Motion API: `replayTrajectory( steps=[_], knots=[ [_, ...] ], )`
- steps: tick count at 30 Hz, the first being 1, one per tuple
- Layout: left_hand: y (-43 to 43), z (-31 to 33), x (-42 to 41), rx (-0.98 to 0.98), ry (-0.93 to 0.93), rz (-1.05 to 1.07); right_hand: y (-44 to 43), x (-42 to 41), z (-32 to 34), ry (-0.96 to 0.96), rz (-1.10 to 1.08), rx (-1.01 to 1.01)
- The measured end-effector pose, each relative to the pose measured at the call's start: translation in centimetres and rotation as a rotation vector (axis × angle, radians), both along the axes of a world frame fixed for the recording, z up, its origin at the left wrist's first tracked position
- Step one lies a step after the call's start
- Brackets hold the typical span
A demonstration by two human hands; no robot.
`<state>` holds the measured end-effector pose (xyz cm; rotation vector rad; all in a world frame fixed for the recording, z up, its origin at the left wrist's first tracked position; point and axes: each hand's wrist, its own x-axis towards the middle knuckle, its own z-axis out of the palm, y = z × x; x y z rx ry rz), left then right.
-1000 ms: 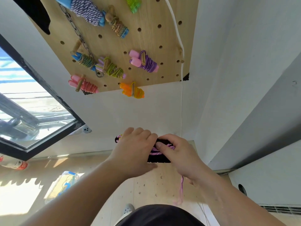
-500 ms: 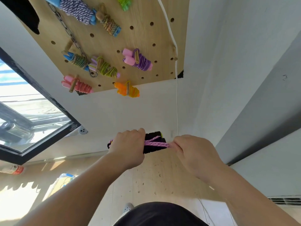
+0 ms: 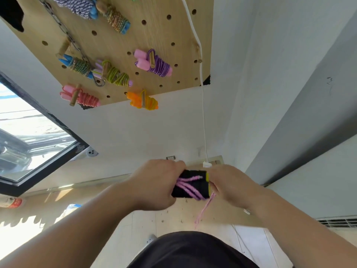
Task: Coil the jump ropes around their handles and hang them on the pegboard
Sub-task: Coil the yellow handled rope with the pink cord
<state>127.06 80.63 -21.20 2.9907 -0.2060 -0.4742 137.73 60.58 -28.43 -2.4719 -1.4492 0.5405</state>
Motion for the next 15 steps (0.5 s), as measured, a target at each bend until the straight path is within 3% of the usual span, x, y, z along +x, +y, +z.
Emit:
replayTrajectory(
  steps=[4, 7, 11, 15],
  knots=[
    [-1.4, -1.2, -0.2, 0.197, -0.017, -0.212, 2.5, 2.2, 1.8, -0.081, 0.079, -0.100],
    [-1.2, -1.6, 0.4, 0.338, 0.017, -0.208, 3.7, 2.9, 3.6, -0.107, 0.119, -0.094],
    [0.4, -2.3, 2.1, 0.420, 0.041, 0.002, 4.1, 1.3, 5.6, -0.124, 0.107, -0.050],
    [3.6, -2.9, 3.2, 0.235, 0.001, 0.358, 2.4, -0.9, 5.9, -0.043, -0.014, 0.062]
  ],
)
